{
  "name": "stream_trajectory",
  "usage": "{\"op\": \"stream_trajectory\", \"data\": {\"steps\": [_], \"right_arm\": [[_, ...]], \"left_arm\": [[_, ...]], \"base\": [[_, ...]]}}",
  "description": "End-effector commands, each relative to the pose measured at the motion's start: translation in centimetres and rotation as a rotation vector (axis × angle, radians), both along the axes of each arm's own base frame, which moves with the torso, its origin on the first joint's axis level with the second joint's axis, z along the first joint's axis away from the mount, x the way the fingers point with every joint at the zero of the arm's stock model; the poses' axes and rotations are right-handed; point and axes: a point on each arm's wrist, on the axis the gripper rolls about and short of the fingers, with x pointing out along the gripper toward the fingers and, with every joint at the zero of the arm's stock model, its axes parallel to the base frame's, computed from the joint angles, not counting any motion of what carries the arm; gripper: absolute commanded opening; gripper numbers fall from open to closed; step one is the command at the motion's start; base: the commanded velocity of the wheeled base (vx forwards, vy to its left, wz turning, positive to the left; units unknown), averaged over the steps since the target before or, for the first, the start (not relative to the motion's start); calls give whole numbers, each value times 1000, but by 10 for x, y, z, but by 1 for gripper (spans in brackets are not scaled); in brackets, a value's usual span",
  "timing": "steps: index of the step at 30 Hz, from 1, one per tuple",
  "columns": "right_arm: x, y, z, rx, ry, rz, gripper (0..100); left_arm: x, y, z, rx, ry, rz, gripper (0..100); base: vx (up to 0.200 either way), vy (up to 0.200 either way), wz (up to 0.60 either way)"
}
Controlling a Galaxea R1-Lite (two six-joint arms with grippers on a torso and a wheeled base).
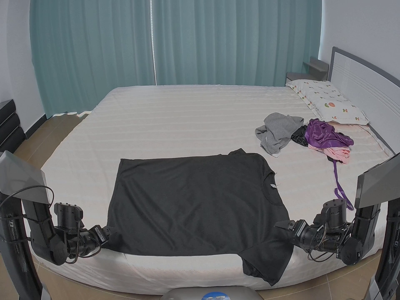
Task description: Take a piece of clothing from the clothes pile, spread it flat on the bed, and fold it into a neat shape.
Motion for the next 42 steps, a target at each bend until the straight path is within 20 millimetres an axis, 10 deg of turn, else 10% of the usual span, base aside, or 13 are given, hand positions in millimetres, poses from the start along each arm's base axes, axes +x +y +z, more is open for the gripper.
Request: {"op": "stream_trajectory", "data": {"steps": [1,7,8,42], "right_arm": [[-2,0,-4,-4,18,4,100],[-2,0,-4,-4,17,4,100],[-2,0,-4,-4,17,4,100],[-3,0,-6,-14,26,5,100]], "left_arm": [[2,-5,-11,20,29,-5,100],[8,-9,-15,52,25,3,100],[7,-9,-16,61,29,7,0],[-15,0,-14,190,63,18,0]], "base": [[0,0,0],[0,0,0],[0,0,0],[0,0,0]]}}
